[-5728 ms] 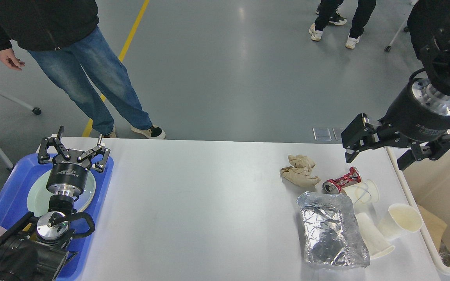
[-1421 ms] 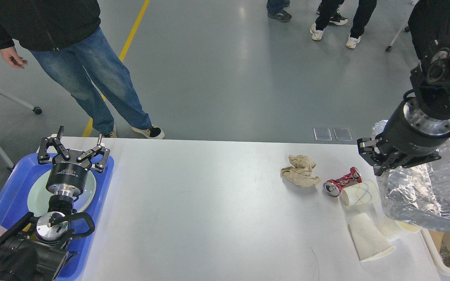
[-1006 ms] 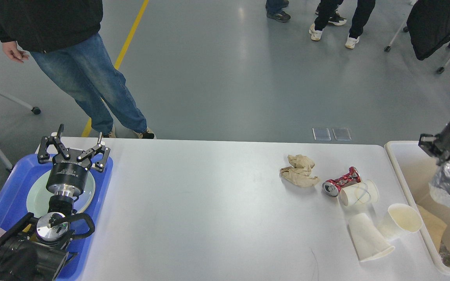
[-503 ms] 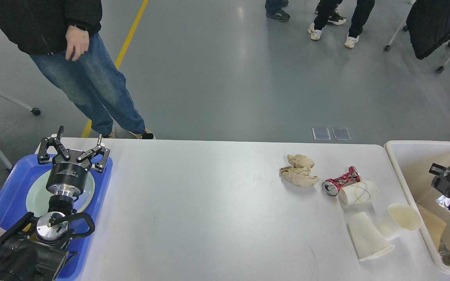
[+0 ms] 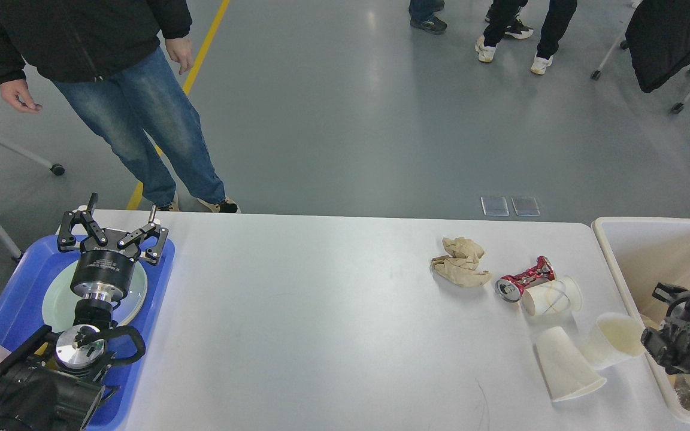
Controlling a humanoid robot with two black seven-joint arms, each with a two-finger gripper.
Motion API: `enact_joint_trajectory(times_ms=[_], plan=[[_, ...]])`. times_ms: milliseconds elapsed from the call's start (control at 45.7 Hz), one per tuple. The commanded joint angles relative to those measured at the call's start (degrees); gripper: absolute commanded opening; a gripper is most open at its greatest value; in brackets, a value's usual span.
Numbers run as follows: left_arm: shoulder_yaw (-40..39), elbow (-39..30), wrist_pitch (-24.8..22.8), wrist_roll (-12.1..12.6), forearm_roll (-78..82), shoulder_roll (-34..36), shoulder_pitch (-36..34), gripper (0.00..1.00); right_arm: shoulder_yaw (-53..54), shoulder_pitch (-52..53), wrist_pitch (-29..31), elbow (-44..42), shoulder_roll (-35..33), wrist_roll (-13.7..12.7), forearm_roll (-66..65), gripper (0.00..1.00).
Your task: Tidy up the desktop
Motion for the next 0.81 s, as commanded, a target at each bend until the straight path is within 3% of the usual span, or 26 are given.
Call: enact_joint_trajectory(times_ms=[0, 394, 481, 525, 634, 787], plan=[[0.0, 0.0, 0.0, 0.0, 0.0, 0.0, 0.0, 0.96, 2.2, -2.0, -0.1, -0.1, 0.1, 0.1, 0.0, 0.00], [0.0, 0.0, 0.0, 0.0, 0.0, 0.0, 0.0, 0.96, 2.4, -2.2, -0.1, -0.1, 0.5, 0.1, 0.0, 0.00], [0.0, 0.0, 0.0, 0.0, 0.0, 0.0, 0.0, 0.96, 2.4, -2.1, -1.5, -0.1, 0.5, 0.1, 0.0, 0.53], [0.0, -0.1, 0.0, 0.0, 0.0, 0.0, 0.0, 0.96, 2.4, -2.2, -5.5, -0.1, 0.5, 0.1, 0.0, 0.80], [0.0, 0.0, 0.0, 0.0, 0.0, 0.0, 0.0, 0.96, 2.4, -2.1, -8.4, 0.2, 0.5, 0.1, -0.1, 0.97], [0.0, 0.0, 0.0, 0.0, 0.0, 0.0, 0.0, 0.96, 2.3, -1.3, -8.4, 0.6, 0.6, 0.1, -0.1, 0.99]])
